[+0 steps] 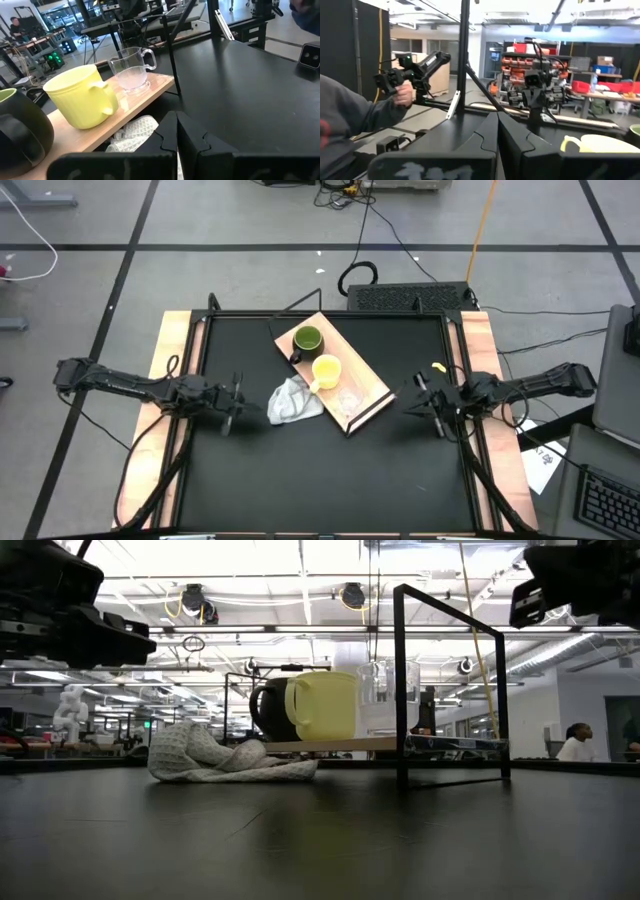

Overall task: Stack small to large cups/mugs on shelf
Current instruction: Return to Home Position

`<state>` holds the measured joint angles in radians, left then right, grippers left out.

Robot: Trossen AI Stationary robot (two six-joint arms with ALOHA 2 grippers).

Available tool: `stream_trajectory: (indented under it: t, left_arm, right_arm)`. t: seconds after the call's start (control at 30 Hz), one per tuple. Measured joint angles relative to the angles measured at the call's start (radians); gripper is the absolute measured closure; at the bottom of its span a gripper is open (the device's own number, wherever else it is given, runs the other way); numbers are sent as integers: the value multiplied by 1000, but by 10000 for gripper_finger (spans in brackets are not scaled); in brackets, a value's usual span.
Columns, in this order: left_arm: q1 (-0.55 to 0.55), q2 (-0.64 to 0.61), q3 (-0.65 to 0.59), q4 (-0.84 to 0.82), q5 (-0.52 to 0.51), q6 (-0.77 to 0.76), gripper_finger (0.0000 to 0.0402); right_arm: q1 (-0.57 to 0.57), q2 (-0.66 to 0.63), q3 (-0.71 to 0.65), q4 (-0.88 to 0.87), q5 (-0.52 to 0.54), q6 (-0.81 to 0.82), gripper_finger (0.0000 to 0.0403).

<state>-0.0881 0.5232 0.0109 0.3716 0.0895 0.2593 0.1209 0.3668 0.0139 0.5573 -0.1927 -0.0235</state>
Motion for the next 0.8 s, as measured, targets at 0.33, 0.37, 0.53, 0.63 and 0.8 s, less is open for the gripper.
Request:
stream_trajectory:
  t: [0.33,0.37,0.53,0.63,0.8]
  left_arm:
    - [-26,0,0,92,0,54,401]
    - [-26,0,0,96,0,53,401]
    - [-25,0,0,106,0,57,401]
    - [-26,0,0,139,0,71,401]
    - [-26,0,0,215,72,95,401]
  right_arm:
    - [73,0,0,71,-1,-71,403]
    - [78,0,0,73,0,-81,403]
    - [86,-3,0,74,5,-119,403]
    - [86,-25,0,91,4,-121,403]
    - [91,-93,0,98,-33,-98,403]
